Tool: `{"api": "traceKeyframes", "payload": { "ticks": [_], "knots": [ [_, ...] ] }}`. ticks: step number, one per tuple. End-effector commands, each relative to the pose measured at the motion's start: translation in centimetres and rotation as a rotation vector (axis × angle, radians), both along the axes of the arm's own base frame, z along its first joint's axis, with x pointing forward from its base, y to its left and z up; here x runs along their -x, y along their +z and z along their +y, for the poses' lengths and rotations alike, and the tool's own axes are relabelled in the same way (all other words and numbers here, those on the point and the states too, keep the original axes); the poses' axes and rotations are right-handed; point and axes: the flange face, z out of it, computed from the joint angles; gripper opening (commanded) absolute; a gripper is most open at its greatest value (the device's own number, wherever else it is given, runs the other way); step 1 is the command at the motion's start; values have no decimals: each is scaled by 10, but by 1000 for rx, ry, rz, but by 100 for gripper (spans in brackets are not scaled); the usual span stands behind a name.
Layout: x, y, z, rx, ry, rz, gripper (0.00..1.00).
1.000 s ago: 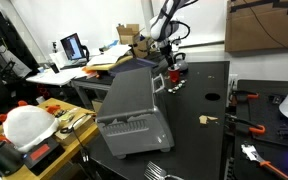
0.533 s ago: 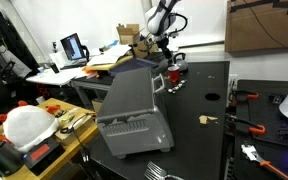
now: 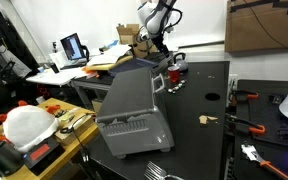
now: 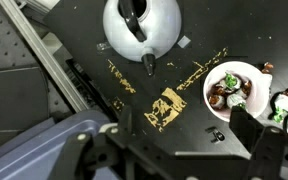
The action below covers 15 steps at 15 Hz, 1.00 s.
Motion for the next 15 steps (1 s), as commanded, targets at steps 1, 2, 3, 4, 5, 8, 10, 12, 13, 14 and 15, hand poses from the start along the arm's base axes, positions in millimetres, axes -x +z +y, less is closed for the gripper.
{"api": "traceKeyframes", "payload": {
  "ticks": [1, 2, 3, 4, 5, 8, 10, 12, 13, 14, 15],
  "knots": [
    [10, 13, 16, 68, 152, -11, 100],
    [11, 14, 19, 82, 195, -9, 100],
    [11, 14, 21, 97, 236, -7, 100],
    [11, 15, 23, 105, 281, -3, 100],
    [12, 16, 24, 115, 315, 0, 100],
    [13, 19, 26, 131, 423, 20, 100],
    [14, 23, 28, 114, 460, 37, 100],
    [23, 32, 29, 63, 483, 70, 100],
    [27, 38, 31, 44, 484, 82, 100],
    [32, 48, 32, 25, 473, 95, 100],
    [38, 58, 33, 8, 457, 105, 100]
  ]
}}
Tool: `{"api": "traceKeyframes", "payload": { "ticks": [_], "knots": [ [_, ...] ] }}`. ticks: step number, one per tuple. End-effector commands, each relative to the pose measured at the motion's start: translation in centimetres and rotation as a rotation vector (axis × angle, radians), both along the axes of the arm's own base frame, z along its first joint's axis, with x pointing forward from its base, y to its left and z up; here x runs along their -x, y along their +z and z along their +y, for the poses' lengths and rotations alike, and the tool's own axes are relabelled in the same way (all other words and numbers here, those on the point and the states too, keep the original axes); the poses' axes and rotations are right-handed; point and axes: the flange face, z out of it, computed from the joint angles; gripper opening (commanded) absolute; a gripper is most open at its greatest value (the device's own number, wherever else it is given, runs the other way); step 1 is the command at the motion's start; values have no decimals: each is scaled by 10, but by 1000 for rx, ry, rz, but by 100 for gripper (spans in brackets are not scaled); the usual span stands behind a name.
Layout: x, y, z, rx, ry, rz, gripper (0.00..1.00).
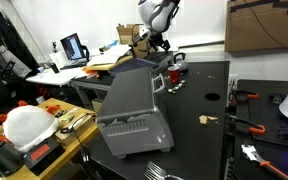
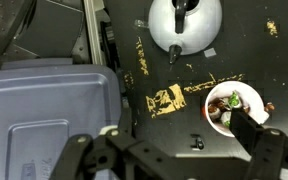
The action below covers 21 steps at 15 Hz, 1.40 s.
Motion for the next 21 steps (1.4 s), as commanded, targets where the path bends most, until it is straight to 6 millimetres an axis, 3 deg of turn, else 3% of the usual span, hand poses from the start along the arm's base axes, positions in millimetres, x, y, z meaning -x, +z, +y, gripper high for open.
{"api": "traceKeyframes", "payload": {
  "ticks": [1, 6, 10, 15, 17, 21],
  "knots": [
    [31, 46, 7, -56, -24, 51, 100],
    [58, 106, 22, -73, -152, 64, 100],
    [73, 136, 42, -97, -199, 67, 100],
    [77, 148, 63, -118, -235, 32, 100],
    [68, 144, 57, -103, -227, 35, 100],
    [67, 140, 58, -103, -232, 39, 100]
  ]
}}
